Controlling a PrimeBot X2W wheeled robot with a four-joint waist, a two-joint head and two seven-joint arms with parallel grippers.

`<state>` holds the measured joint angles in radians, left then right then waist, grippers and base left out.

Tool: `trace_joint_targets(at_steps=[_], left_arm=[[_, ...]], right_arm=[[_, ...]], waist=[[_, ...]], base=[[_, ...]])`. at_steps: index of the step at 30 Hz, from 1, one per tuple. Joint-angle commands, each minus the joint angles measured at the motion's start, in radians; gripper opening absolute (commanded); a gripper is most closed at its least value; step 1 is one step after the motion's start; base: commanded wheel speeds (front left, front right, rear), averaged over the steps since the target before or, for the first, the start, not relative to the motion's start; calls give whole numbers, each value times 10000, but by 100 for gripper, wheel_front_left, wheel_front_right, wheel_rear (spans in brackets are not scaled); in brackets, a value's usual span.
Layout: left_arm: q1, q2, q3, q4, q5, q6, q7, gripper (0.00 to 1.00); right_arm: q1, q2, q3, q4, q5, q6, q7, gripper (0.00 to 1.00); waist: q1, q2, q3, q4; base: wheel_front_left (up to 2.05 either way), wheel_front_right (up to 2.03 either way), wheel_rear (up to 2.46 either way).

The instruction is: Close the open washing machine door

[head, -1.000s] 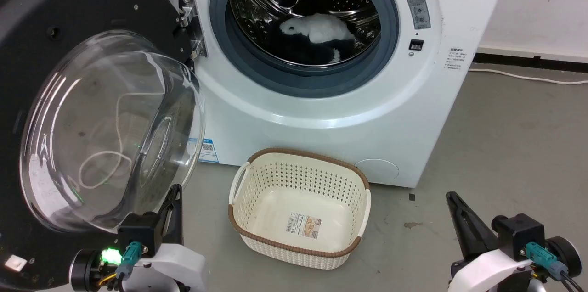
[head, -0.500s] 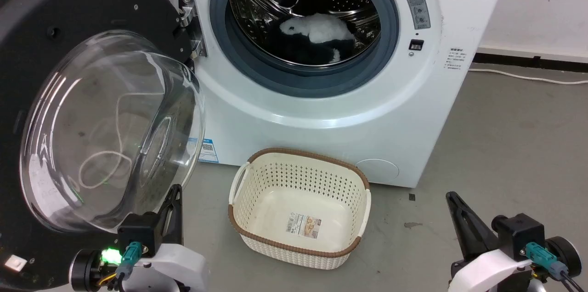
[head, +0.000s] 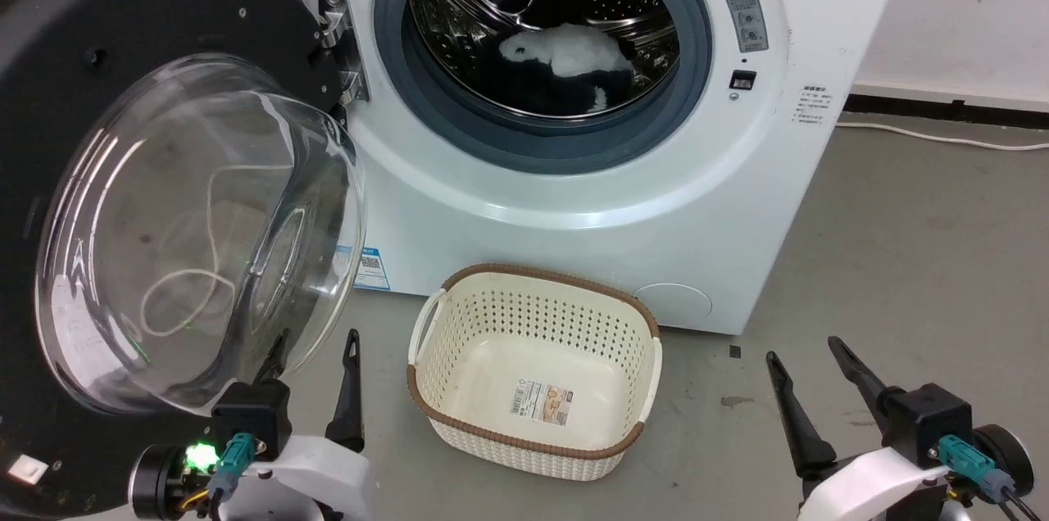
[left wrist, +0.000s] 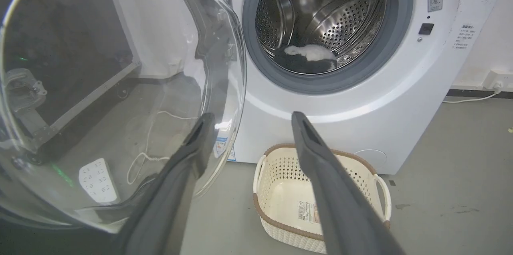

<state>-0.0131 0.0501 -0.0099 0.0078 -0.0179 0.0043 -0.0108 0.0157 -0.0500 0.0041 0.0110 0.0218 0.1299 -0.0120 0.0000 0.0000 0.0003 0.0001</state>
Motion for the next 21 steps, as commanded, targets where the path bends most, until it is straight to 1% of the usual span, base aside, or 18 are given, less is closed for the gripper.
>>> trace_joint_targets(at_steps=[1, 2, 3, 12, 21], left_arm=[[63, 2, -15, 20, -97, -42, -82, 82], [67, 2, -24, 26, -124, -46, -103, 7], [72, 2, -35, 32, -153, -51, -125, 0], [100, 2, -98, -53, -403, -99, -321, 0], [-19, 2, 190, -841, -889, -22, -509, 0]], right_arm=[[88, 0, 18, 35, 135, 1, -87, 100], [96, 0, 25, 49, 165, 1, -108, 100], [104, 0, 31, 63, 196, 1, -129, 100], [178, 0, 68, 178, 456, 1, -319, 100], [263, -1, 70, 311, 702, 2, -507, 100]], waist=[[0, 0, 0, 1], [0, 0, 0, 1], [0, 0, 0, 1], [0, 0, -5, 17], [0, 0, 8, 169]], base=[[0, 0, 0], [0, 0, 0], [0, 0, 0], [0, 0, 0], [0, 0, 0]])
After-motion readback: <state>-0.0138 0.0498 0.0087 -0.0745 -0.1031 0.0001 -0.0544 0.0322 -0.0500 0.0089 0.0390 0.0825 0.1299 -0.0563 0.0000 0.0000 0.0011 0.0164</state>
